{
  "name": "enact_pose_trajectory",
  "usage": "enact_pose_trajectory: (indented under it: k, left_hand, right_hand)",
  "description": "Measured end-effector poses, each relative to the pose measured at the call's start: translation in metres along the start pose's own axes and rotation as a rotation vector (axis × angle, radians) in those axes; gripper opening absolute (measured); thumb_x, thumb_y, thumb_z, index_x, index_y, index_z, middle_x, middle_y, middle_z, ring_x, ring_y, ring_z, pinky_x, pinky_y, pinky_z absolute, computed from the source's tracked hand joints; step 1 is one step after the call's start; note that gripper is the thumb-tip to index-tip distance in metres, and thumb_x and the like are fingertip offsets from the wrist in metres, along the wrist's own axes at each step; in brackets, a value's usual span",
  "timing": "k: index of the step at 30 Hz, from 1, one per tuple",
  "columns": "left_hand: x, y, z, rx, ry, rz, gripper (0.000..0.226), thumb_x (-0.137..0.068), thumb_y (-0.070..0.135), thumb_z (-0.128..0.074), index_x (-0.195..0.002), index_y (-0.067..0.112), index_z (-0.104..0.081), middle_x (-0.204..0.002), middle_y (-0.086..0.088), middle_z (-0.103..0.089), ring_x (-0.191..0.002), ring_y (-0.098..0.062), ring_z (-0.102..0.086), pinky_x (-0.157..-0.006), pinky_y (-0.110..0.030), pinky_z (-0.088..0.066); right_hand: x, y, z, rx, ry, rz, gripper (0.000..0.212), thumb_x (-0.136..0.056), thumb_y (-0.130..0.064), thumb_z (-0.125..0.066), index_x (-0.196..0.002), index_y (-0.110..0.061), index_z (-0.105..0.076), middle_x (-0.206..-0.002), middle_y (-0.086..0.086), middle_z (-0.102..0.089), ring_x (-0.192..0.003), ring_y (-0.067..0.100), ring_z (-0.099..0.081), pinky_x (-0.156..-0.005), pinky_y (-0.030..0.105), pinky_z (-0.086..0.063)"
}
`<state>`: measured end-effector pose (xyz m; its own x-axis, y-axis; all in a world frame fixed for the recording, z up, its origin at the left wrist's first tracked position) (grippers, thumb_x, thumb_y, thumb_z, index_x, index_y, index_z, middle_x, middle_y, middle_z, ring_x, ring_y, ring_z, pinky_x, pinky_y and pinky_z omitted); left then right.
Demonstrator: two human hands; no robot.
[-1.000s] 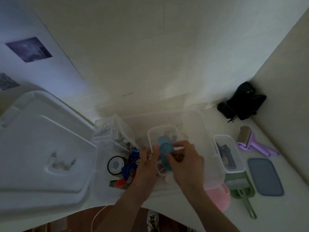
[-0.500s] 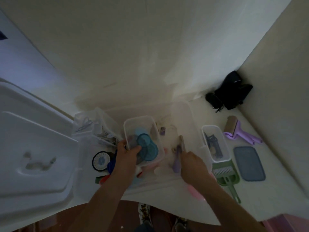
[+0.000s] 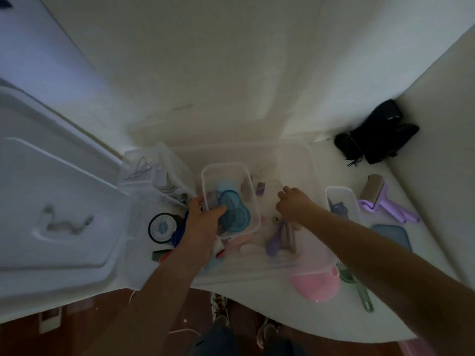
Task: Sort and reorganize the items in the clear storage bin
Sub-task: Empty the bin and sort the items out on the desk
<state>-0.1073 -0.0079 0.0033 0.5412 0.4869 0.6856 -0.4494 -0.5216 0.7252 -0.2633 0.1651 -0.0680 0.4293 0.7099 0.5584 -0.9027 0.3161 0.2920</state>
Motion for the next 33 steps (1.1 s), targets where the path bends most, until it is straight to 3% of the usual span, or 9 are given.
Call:
enact_pose_trajectory:
  k: [2, 3, 10, 14, 17, 20, 23, 28, 33]
  left_hand:
    - [0.0, 0.002, 0.001, -0.002, 0.009, 0.005, 0.048, -0.093, 0.005, -0.065, -0.137, 0.013, -0.047, -0.13, -0.011, -0.058, -0.114, -0.032, -0.061, -0.098, -0.048, -0.053]
    - [-0.001, 0.003, 0.001, -0.001, 0.007, 0.008, 0.047, -0.093, 0.006, -0.065, -0.136, 0.014, -0.048, -0.129, -0.01, -0.058, -0.113, -0.032, -0.061, -0.097, -0.049, -0.053]
    - [0.004, 0.007, 0.001, 0.017, 0.029, -0.04, 0.044, -0.087, 0.03, -0.074, -0.126, 0.022, -0.055, -0.129, -0.005, -0.062, -0.114, -0.027, -0.063, -0.097, -0.05, -0.053]
    - [0.007, 0.006, -0.006, 0.001, 0.059, -0.069, 0.051, -0.086, 0.042, -0.072, -0.129, 0.022, -0.053, -0.129, -0.003, -0.061, -0.114, -0.026, -0.063, -0.098, -0.049, -0.053]
    - [0.014, 0.005, -0.015, -0.048, 0.053, -0.07, 0.067, -0.079, 0.059, -0.071, -0.131, 0.024, -0.049, -0.133, -0.003, -0.059, -0.115, -0.026, -0.061, -0.097, -0.049, -0.053]
    - [0.024, 0.004, -0.024, -0.05, 0.003, -0.061, 0.046, -0.092, 0.049, -0.061, -0.127, 0.024, -0.045, -0.126, -0.005, -0.059, -0.102, -0.023, -0.065, -0.073, -0.034, -0.06]
    - [0.035, -0.003, -0.031, -0.026, -0.062, -0.025, 0.04, -0.095, 0.048, -0.059, -0.125, 0.027, -0.044, -0.116, -0.005, -0.061, -0.089, -0.019, -0.067, -0.048, -0.023, -0.055]
    - [0.039, -0.01, -0.035, 0.058, -0.033, 0.025, 0.036, -0.095, 0.045, -0.059, -0.123, 0.025, -0.046, -0.122, -0.01, -0.064, -0.102, -0.03, -0.069, -0.08, -0.048, -0.061]
    - [0.048, -0.01, -0.032, 0.077, -0.109, 0.016, 0.045, -0.095, 0.05, -0.055, -0.13, 0.022, -0.047, -0.117, -0.009, -0.069, -0.104, -0.035, -0.069, -0.09, -0.055, -0.057]
  right_hand:
    - [0.018, 0.007, 0.028, -0.087, -0.094, 0.064, 0.027, -0.087, -0.017, -0.063, -0.113, -0.01, -0.063, -0.115, 0.014, -0.06, -0.109, 0.034, -0.056, -0.085, 0.039, -0.048]
    - [0.023, 0.013, 0.035, -0.108, -0.061, 0.061, 0.029, -0.091, -0.012, -0.056, -0.12, -0.009, -0.057, -0.12, 0.012, -0.057, -0.114, 0.033, -0.054, -0.089, 0.039, -0.046]
    - [0.099, 0.044, 0.063, -0.541, 0.456, -0.31, 0.044, -0.069, -0.041, -0.077, -0.1, -0.023, -0.05, -0.089, -0.002, -0.064, -0.086, 0.024, -0.059, -0.067, 0.033, -0.048]
    - [0.141, 0.024, 0.066, -0.906, 0.771, -0.635, 0.049, -0.061, -0.038, -0.088, -0.089, -0.021, -0.051, -0.076, -0.003, -0.06, -0.068, 0.019, -0.056, -0.057, 0.038, -0.049]
    - [0.156, -0.006, 0.079, -1.157, 0.877, -0.819, 0.047, -0.062, -0.041, -0.088, -0.089, -0.027, -0.052, -0.076, -0.013, -0.059, -0.066, 0.006, -0.057, -0.056, 0.027, -0.047]
    - [0.151, -0.037, 0.095, -1.289, 0.873, -0.915, 0.048, -0.062, -0.053, -0.085, -0.086, -0.028, -0.052, -0.07, -0.018, -0.056, -0.067, -0.002, -0.056, -0.058, 0.021, -0.042]
    - [0.133, -0.057, 0.101, -1.31, 0.779, -0.999, 0.052, -0.063, -0.064, -0.076, -0.081, -0.027, -0.045, -0.065, -0.011, -0.054, -0.065, 0.01, -0.055, -0.058, 0.029, -0.045]
    - [0.117, -0.073, 0.099, -1.162, 0.682, -1.014, 0.058, -0.064, -0.077, -0.062, -0.077, -0.025, -0.039, -0.069, -0.008, -0.05, -0.073, 0.017, -0.051, -0.063, 0.036, -0.047]
    - [0.124, -0.095, 0.097, -1.009, 0.756, -0.951, 0.058, -0.063, -0.075, -0.066, -0.076, -0.025, -0.041, -0.068, -0.009, -0.048, -0.067, 0.015, -0.047, -0.055, 0.029, -0.041]
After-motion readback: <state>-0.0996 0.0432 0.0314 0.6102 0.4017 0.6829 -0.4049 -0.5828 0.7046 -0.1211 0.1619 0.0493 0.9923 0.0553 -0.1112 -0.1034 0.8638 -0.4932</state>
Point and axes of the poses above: each hand's wrist, its own x-axis away from the middle knuckle, its own z-axis out of the back of the hand, y = z × x, the point moved 1 cm from there along -x, towards the middle knuckle
